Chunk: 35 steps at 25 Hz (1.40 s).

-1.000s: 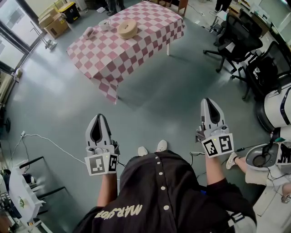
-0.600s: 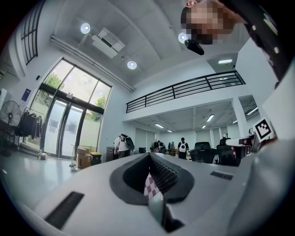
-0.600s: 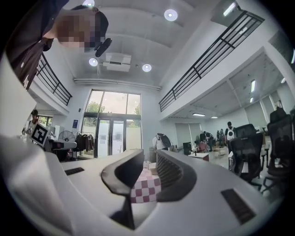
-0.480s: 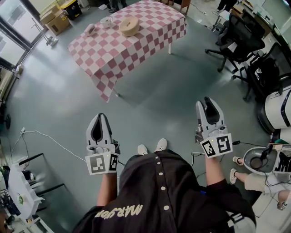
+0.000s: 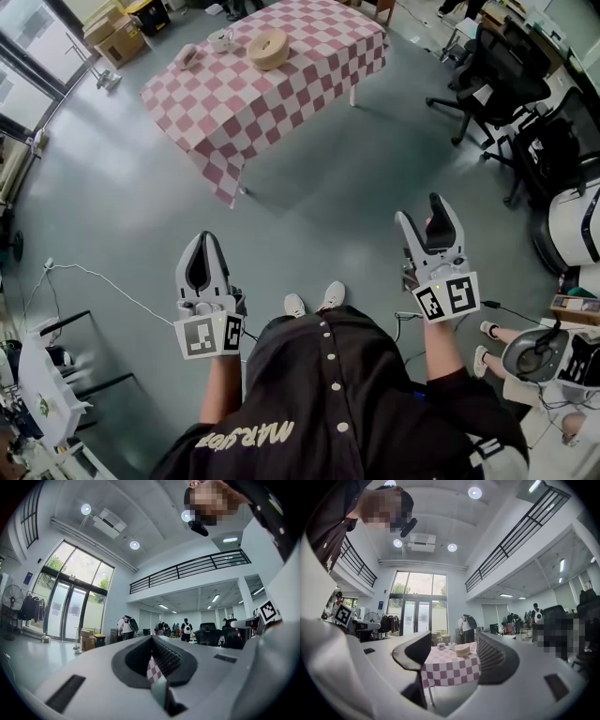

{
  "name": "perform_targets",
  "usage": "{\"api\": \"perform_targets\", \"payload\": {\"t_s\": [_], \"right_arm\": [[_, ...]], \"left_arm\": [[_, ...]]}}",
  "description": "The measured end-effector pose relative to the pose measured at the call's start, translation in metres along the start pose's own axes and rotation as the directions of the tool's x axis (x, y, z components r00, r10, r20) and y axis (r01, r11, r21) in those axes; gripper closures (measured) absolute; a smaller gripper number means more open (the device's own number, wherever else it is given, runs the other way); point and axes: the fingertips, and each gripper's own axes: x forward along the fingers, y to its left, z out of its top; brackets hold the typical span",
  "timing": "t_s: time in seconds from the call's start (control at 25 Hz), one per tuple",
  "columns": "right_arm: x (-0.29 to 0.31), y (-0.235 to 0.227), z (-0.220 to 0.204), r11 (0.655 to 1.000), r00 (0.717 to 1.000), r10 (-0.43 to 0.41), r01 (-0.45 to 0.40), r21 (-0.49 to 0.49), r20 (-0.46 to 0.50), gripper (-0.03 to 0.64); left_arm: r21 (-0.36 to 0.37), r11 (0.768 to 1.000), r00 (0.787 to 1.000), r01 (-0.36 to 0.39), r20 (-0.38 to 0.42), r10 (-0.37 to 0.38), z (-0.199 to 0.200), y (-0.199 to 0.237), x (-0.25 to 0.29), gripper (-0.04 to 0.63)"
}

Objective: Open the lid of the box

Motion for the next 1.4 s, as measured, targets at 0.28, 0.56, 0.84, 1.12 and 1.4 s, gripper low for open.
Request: {"api": "perform_targets", "payload": {"t_s": [0.28, 0.56, 0.84, 1.12, 1.4], "right_arm": [[0.004, -0.006, -0.003, 1.0, 1.0, -0.016, 0.016, -0.003, -0.007, 0.224], [0.012, -0.014, -0.007, 1.0, 1.0, -0.003, 0.003, -0.001, -0.014, 0.15], [0.014, -0.033, -0.011, 0.999, 0.999, 0.04, -0.04, 0.005, -0.022, 0.138], [0.022, -0.047, -0.022, 0.997, 0.996, 0.077, -0.076, 0.02, -0.037, 0.138], [0.045, -0.055, -0.039, 0.997, 0.994, 0.075, -0.074, 0.02, -0.074, 0.138]], "left_arm": [[0.007, 1.0, 1.0, -0.007, -0.005, 0.007, -0.001, -0.001, -0.001, 0.584], [0.015, 1.0, 1.0, -0.019, -0.005, 0.019, -0.002, -0.008, 0.006, 0.584], [0.026, 0.999, 0.999, -0.037, -0.001, 0.037, 0.0, -0.031, 0.014, 0.584], [0.007, 0.995, 0.995, -0.099, -0.019, 0.099, -0.008, -0.039, 0.015, 0.584], [0.02, 0.993, 0.992, -0.12, -0.035, 0.121, -0.017, -0.03, 0.034, 0.584]]}}
